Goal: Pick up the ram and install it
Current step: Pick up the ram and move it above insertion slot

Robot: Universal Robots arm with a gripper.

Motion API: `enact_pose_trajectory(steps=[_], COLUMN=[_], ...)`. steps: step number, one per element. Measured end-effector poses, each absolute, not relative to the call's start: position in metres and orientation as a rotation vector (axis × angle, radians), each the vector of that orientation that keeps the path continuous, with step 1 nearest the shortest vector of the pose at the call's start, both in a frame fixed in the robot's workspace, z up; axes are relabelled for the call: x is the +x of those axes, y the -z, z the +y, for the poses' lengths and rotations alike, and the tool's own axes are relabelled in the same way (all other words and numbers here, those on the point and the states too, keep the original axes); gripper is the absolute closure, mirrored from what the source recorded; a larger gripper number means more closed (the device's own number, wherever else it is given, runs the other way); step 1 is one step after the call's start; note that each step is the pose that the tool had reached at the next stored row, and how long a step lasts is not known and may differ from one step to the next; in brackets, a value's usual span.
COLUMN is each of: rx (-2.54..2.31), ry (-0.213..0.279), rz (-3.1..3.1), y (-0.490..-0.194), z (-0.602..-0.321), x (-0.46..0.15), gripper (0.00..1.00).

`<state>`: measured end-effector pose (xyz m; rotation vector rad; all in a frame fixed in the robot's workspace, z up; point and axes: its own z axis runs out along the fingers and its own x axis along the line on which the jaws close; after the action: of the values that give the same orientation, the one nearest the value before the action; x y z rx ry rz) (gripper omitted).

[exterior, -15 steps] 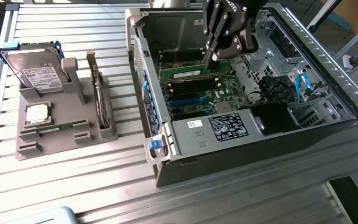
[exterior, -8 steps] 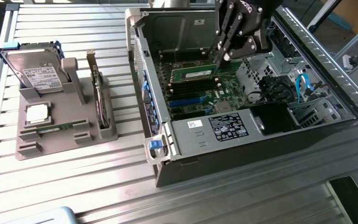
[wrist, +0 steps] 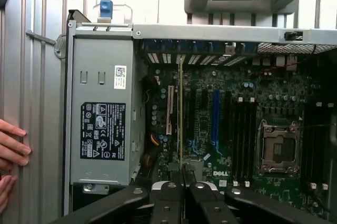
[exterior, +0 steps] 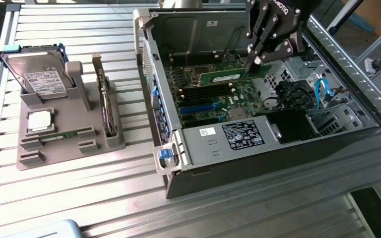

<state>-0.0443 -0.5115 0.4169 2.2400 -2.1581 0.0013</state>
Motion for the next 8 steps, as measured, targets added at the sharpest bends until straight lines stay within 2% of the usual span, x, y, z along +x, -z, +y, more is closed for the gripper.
enact_pose_trajectory(steps=[8], rx=[2.24], ry=[-0.001], rz=[-2.158], y=[-0.417], z=[-0.513], x=[-0.025], gripper=[0.88])
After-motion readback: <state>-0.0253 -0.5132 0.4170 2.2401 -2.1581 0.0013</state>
